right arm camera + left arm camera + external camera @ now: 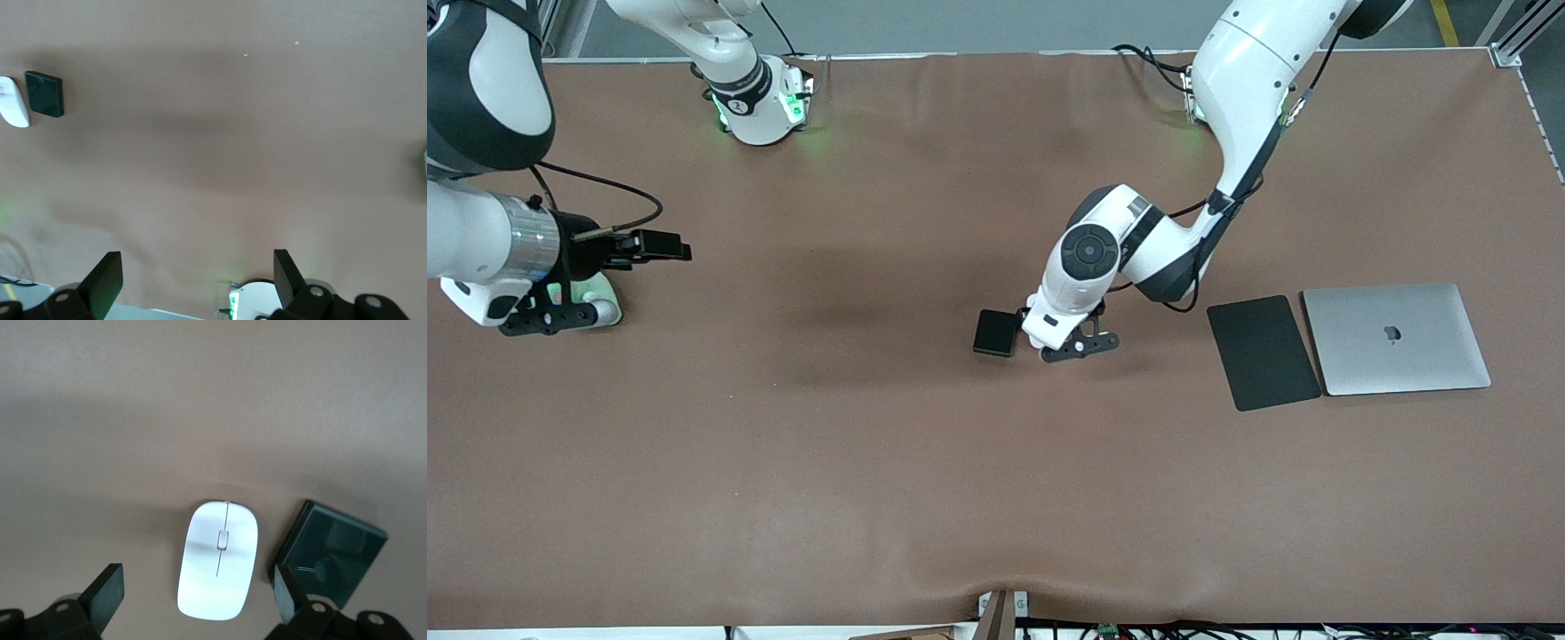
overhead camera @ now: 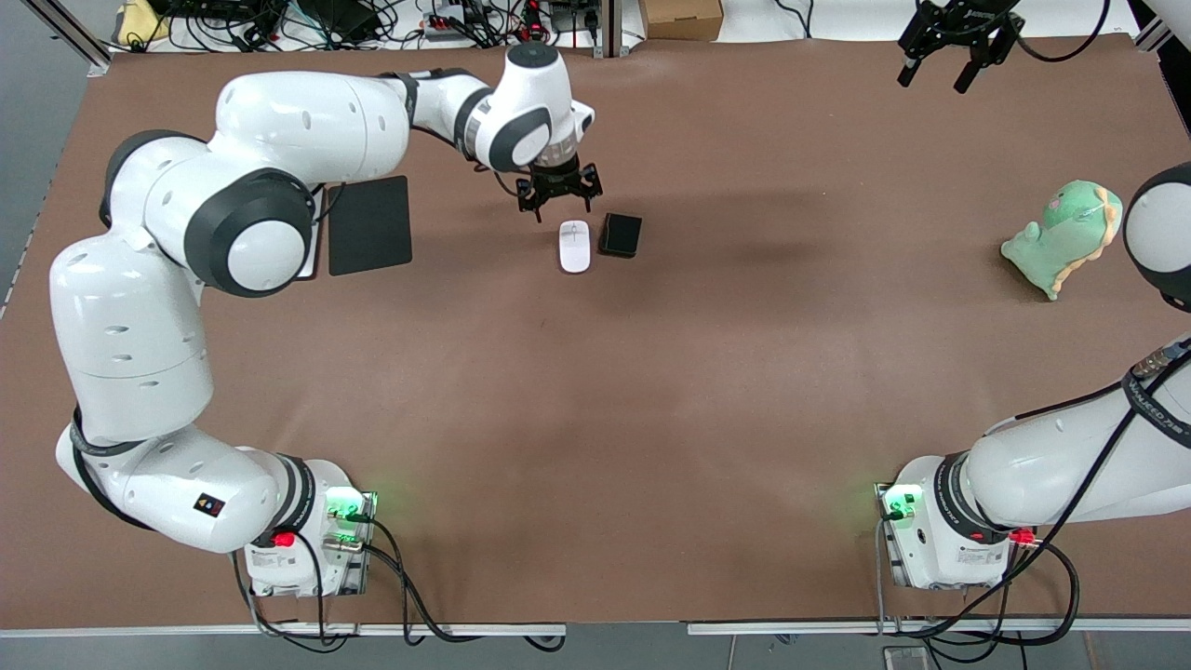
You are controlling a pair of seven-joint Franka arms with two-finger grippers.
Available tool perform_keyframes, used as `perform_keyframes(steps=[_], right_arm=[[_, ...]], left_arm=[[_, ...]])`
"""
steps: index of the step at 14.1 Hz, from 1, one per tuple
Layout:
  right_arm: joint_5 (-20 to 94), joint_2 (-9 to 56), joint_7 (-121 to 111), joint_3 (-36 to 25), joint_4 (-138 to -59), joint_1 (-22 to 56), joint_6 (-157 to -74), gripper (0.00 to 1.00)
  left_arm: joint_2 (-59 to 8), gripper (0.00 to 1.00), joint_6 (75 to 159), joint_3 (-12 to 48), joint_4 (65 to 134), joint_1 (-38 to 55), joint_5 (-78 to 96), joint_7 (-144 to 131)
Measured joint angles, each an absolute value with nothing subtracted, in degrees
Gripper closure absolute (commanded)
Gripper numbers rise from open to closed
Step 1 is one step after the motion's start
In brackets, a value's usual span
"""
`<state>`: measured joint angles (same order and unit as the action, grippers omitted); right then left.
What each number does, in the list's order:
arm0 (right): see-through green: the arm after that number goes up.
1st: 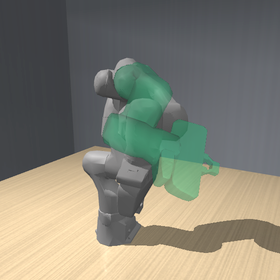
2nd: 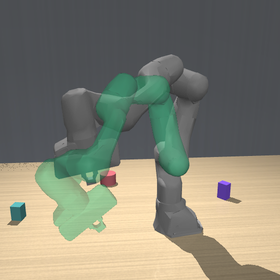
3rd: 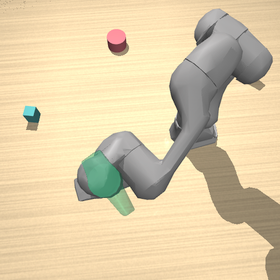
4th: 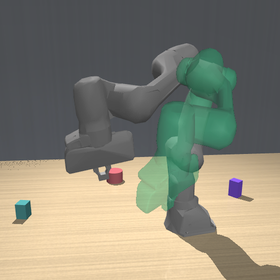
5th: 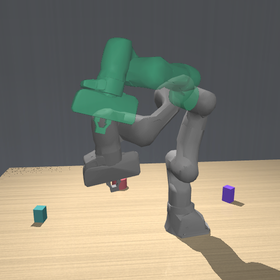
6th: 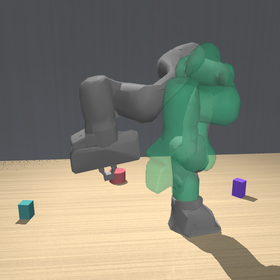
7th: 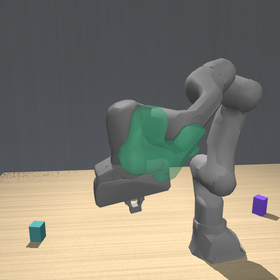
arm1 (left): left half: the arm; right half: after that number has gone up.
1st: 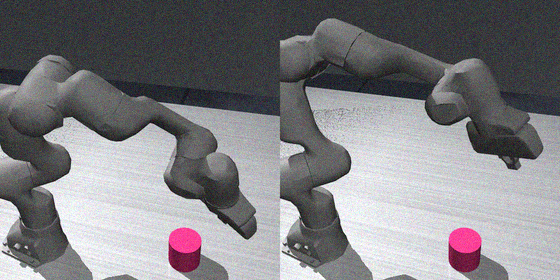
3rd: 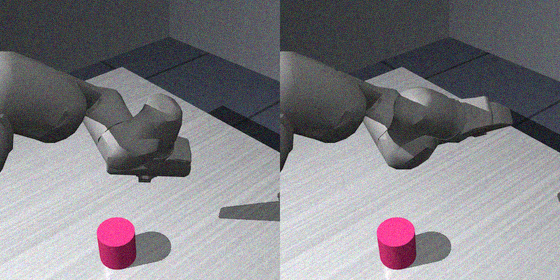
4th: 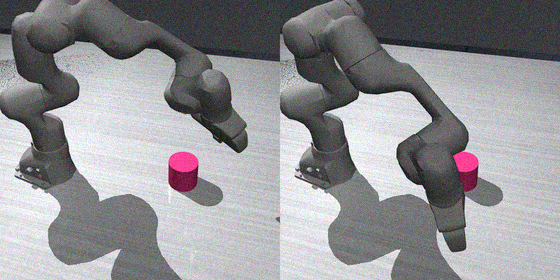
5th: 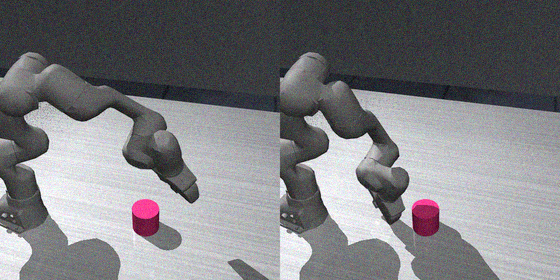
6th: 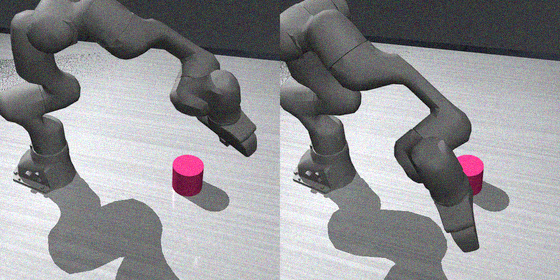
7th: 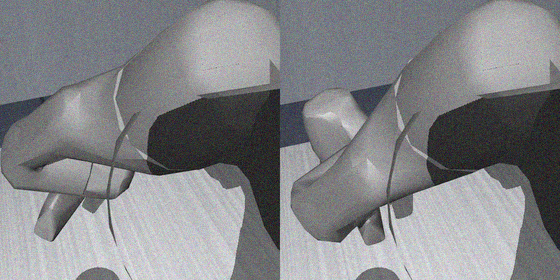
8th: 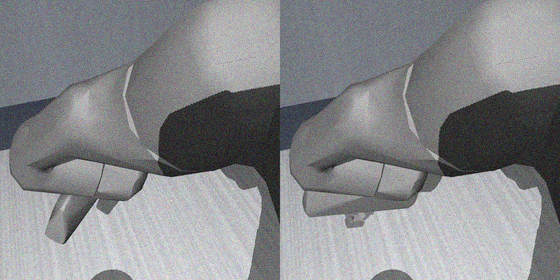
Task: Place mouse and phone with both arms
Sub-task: 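Grasp the white mouse with the left gripper while the right gripper reaches the phone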
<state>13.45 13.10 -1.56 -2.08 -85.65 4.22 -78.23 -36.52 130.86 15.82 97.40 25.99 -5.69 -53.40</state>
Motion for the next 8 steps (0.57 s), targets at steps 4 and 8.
perform_keyframes(steps=[4, 8], right_arm=[[16.61, 17.42, -0.15, -2.22, -86.06, 3.65, -81.38, 0.0], [18.97, 20.86, 2.46, -1.92, -86.26, 6.38, -85.14, 0.0]], left_arm=[[-37.27, 0.0, 133.34, 15.83, 98.92, 26.82, -6.02, -53.4], [-38.45, 0.03, 135.04, 15.83, 99.19, 27.65, -6.23, -53.3]])
